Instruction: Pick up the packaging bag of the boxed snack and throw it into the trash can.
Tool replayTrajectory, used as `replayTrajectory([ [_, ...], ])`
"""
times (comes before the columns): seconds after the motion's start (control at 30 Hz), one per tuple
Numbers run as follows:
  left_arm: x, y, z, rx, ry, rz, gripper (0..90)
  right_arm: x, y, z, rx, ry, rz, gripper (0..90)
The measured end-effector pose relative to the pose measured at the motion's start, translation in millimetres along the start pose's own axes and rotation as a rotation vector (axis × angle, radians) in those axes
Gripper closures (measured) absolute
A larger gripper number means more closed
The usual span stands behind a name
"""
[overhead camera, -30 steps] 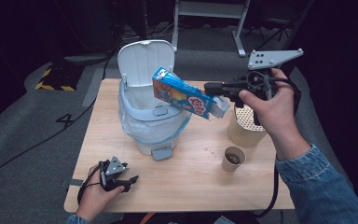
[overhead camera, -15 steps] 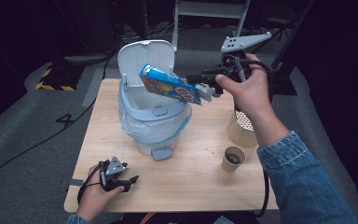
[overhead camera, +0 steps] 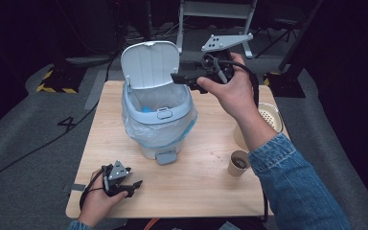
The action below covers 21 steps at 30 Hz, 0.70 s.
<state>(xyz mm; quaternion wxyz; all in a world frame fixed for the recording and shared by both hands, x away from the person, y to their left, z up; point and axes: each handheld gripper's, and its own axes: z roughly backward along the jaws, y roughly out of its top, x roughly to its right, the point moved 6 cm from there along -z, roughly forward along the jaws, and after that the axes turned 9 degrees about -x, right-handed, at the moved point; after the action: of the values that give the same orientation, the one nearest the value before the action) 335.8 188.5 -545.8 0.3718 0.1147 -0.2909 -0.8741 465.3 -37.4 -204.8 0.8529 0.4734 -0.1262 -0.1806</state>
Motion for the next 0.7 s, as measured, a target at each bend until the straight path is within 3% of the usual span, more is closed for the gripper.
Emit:
replayTrajectory([
  [0.3, 0.0, -0.1, 0.0, -0.001, 0.001, -0.001, 32.9, -0.6, -14.4, 28.9, 0.026, -0.017, 0.006, 38.8],
  [0.4, -0.1, -0.2, 0.1, -0.002, 0.001, -0.002, 32.9, 6.0, -33.2, 54.0, 0.039, -0.070, -0.008, 31.7],
  [0.47, 0.2, -0.3, 0.1, -0.003, -0.002, 0.001, 32.8, 7.7, -38.7, 60.2, 0.040, -0.082, -0.013, 30.2],
  [0.5, 0.3, -0.4, 0.1, -0.003, -0.002, 0.001, 32.8, 11.8, -52.2, 72.8, 0.037, -0.106, -0.028, 27.3],
  [0.67, 0.8, -1.3, 0.8, -0.002, -0.001, 0.005, 32.8, 17.3, -75.0, 91.0, 0.024, -0.133, -0.050, 24.9],
  [0.7, 1.0, -1.7, 1.1, -0.002, -0.001, 0.007, 32.8, 18.7, -87.5, 99.4, 0.020, -0.140, -0.066, 24.5],
])
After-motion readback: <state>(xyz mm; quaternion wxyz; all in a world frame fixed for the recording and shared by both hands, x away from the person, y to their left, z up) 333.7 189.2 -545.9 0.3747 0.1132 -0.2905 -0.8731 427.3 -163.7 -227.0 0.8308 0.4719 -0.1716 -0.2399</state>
